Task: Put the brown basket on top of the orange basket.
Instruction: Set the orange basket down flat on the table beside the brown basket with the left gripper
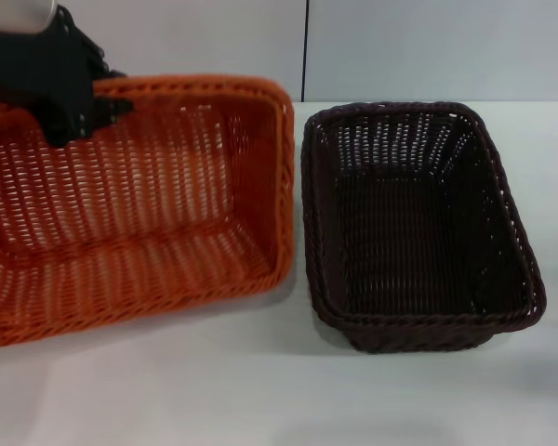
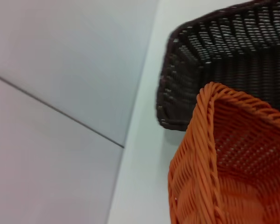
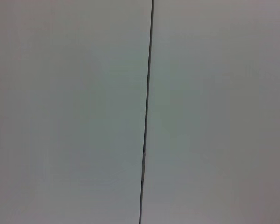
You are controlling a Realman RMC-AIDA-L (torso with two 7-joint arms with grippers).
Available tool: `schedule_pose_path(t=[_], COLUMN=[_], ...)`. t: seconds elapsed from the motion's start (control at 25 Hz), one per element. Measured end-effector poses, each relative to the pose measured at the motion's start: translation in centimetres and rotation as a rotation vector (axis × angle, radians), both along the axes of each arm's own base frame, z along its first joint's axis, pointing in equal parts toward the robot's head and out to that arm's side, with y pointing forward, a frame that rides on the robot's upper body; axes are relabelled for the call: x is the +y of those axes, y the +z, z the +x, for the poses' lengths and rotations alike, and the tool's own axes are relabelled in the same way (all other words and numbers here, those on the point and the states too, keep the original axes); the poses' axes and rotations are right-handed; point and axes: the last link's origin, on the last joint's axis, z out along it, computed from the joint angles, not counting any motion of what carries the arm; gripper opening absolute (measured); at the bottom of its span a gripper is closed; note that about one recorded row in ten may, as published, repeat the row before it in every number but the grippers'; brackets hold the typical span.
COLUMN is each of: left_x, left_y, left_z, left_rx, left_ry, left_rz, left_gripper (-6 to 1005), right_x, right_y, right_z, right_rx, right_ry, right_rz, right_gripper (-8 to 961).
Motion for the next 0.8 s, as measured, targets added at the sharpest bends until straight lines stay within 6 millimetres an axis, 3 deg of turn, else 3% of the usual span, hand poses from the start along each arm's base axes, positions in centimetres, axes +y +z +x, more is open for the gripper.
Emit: schedule_pose_path(t=[0.36,0.8], left_x=[0.3,3.1], left_y=[-0.9,-2.9], left_z=[-0.6,-2.8], left_rx=[-0.008,-0.012], left_ry=[0.033,0.182], left_rz=[-0.061,-0.076], left_gripper=[262,281], right_x=[-0.4,-0.5], right_y=[-0.1,-0.1], right_z=[0.4,0.4], right_rx=[-0.006,-0.008], right_ry=[-0.012,-0.014], right_rz=[-0.006,-0.007], right_gripper=[684,685])
